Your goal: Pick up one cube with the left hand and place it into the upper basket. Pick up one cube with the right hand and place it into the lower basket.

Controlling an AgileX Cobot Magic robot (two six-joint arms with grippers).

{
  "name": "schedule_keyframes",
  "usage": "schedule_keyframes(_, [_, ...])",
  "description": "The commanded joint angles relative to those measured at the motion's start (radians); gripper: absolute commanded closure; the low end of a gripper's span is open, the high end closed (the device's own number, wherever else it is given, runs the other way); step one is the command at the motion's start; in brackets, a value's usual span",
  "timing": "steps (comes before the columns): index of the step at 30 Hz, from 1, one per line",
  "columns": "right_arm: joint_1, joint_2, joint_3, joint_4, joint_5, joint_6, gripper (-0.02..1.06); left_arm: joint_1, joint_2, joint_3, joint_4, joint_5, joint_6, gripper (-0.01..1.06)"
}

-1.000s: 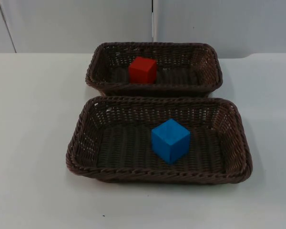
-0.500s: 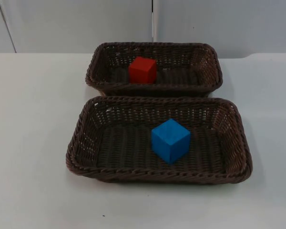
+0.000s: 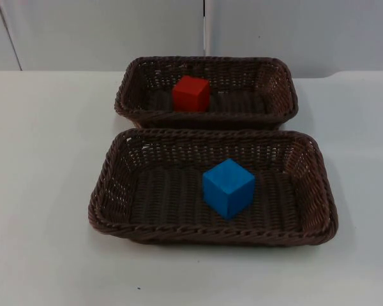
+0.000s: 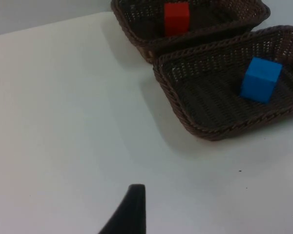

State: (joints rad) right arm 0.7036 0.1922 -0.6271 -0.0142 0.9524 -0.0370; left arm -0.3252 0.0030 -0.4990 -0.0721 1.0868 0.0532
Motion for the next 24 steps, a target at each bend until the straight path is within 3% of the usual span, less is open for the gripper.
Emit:
schedule_keyframes(1, [0.005, -0.053, 0.034, -0.002, 0.020, 0.028, 0.33, 0.001, -0.003, 0.005, 0.006, -0.012, -0.009, 0.10])
schedule_keyframes(10, [0.005, -0.184, 0.087, 0.000, 0.024, 0.047, 0.33, 0.001, -0.003, 0.005, 0.006, -0.012, -0.009, 0.10])
schedule_keyframes(16, [0.006, -0.192, 0.095, -0.010, 0.122, 0.047, 0.33, 0.001, -0.003, 0.005, 0.006, -0.012, -0.009, 0.10])
schedule_keyframes(24, [0.006, -0.192, 0.112, -0.013, 0.127, 0.045, 0.33, 0.001, -0.003, 0.005, 0.006, -0.012, -0.007, 0.10])
